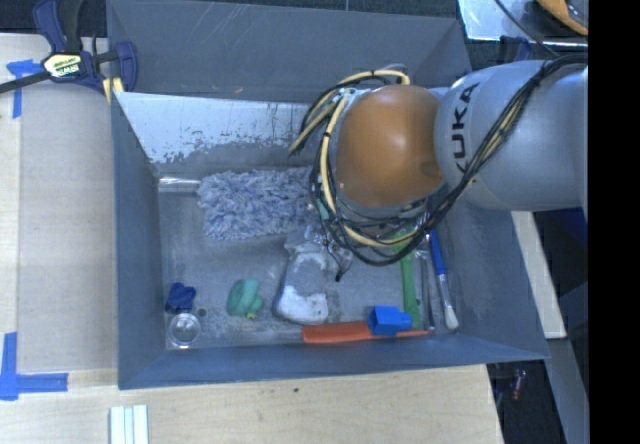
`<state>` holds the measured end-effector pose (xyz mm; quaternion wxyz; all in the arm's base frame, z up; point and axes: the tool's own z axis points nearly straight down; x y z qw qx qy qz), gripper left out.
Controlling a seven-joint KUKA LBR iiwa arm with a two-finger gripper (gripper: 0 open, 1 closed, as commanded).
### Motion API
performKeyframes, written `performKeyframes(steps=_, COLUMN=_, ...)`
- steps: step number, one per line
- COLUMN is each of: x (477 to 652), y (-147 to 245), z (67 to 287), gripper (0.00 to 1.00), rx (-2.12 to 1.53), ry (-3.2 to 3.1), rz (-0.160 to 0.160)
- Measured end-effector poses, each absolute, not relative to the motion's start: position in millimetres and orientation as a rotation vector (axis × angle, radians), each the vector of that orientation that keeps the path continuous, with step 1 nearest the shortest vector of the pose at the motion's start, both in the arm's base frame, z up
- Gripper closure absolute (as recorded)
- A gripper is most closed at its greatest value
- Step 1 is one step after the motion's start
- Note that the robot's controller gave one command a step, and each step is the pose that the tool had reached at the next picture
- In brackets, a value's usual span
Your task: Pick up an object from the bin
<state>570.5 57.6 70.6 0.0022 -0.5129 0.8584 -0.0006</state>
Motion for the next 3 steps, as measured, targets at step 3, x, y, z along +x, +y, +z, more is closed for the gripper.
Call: performKeyframes(steps=3, x=569.9, y=57.9, z=116.5, gripper=1.0, rx=-1.603, ry=2.694, rz=0.0)
